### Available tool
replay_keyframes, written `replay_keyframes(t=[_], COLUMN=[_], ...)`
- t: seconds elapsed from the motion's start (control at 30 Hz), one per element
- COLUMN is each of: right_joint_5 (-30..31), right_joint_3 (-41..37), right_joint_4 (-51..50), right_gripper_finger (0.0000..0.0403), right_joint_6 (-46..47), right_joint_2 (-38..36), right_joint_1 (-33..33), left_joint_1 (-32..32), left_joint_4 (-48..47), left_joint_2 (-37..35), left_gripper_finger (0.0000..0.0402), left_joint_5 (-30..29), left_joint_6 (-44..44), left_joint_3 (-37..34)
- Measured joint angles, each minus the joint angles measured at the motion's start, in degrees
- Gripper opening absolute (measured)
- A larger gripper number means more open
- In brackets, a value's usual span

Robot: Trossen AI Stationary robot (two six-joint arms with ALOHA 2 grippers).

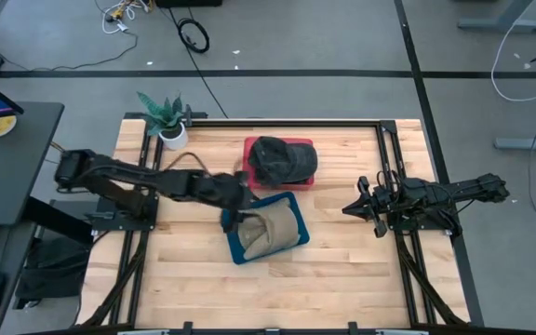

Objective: Pick & Place hat
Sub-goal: Return to Home Position

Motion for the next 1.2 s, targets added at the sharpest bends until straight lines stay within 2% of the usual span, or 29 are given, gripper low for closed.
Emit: replay_keyframes(t=[0.3,0.57,0.77,0.87,1.0,1.2], right_joint_5=[0.0,0.0,0.0,0.0,0.0,0.0], right_joint_3=[0.0,0.0,0.0,0.0,0.0,0.0], right_joint_4=[0.0,0.0,0.0,0.0,0.0,0.0], right_gripper_finger=[0.0027,0.0027,0.0027,0.0027,0.0027,0.0027], right_joint_6=[0.0,0.0,0.0,0.0,0.0,0.0], right_joint_2=[0.0,0.0,0.0,0.0,0.0,0.0], right_joint_1=[0.0,0.0,0.0,0.0,0.0,0.0], left_joint_1=[5.4,7.0,6.4,5.9,5.4,5.5], left_joint_4=[30.9,44.7,55.2,57.1,53.5,48.5], left_joint_2=[-17.2,-28.9,-35.4,-38.3,-41.5,-46.4], left_gripper_finger=[0.0206,0.0206,0.0206,0.0206,0.0206,0.0206], left_joint_5=[0.6,-0.1,-6.7,-8.5,-10.8,-11.0], left_joint_6=[-3.7,-4.8,-6.9,-6.1,-6.0,-4.7], left_joint_3=[-25.7,-40.6,-50.0,-53.3,-53.2,-53.3])
